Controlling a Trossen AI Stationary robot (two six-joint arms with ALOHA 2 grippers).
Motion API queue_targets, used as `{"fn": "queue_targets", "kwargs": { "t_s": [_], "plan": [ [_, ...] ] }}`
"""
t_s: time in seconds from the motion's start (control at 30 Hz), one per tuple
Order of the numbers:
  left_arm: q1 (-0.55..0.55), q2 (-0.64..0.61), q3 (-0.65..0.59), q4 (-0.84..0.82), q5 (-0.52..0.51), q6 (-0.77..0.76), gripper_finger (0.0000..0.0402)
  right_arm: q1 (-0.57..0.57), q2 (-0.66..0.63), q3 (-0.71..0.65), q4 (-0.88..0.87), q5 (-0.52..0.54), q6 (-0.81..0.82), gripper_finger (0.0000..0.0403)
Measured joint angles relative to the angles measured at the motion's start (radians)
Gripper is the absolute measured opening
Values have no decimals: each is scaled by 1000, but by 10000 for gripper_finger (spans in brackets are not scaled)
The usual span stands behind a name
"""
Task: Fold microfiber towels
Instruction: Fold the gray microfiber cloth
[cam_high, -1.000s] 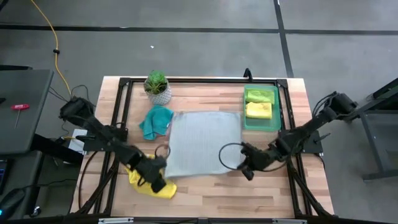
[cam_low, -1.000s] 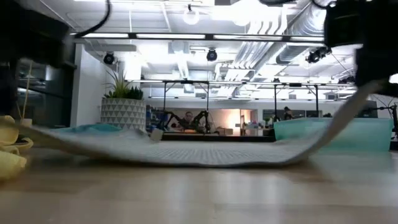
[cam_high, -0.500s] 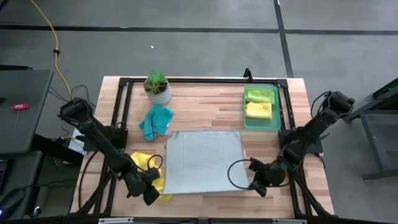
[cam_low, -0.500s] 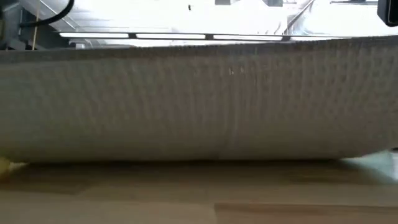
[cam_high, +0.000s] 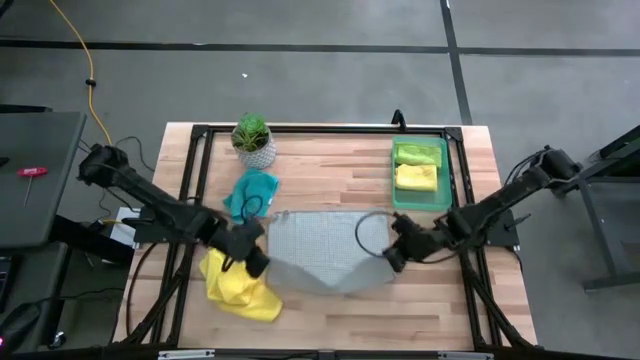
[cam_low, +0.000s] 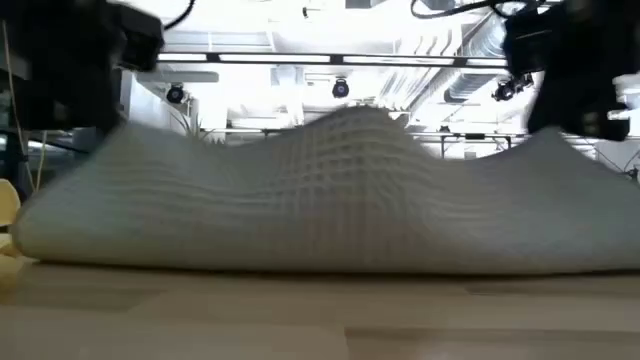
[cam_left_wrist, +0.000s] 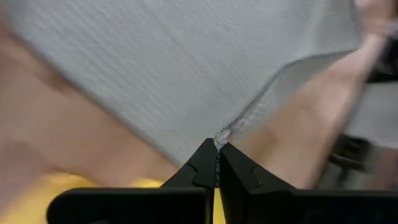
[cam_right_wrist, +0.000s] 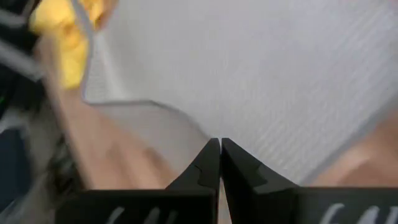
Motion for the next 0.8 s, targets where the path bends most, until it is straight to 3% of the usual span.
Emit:
{"fn": "queue_targets", "kwargs": {
  "t_s": [0.17,0.37,0.8],
  "plan": [
    [126,-8,-1,-106,-36,146,0,-112,-11,0,-58,73,-29,0],
    [226,41,0,-92,-138,221,0,-196,4,0,-101,92,-47,0],
    [257,107,0,-119,-371,164,0,-277,18,0,-191,165,-16,0]
  ]
}}
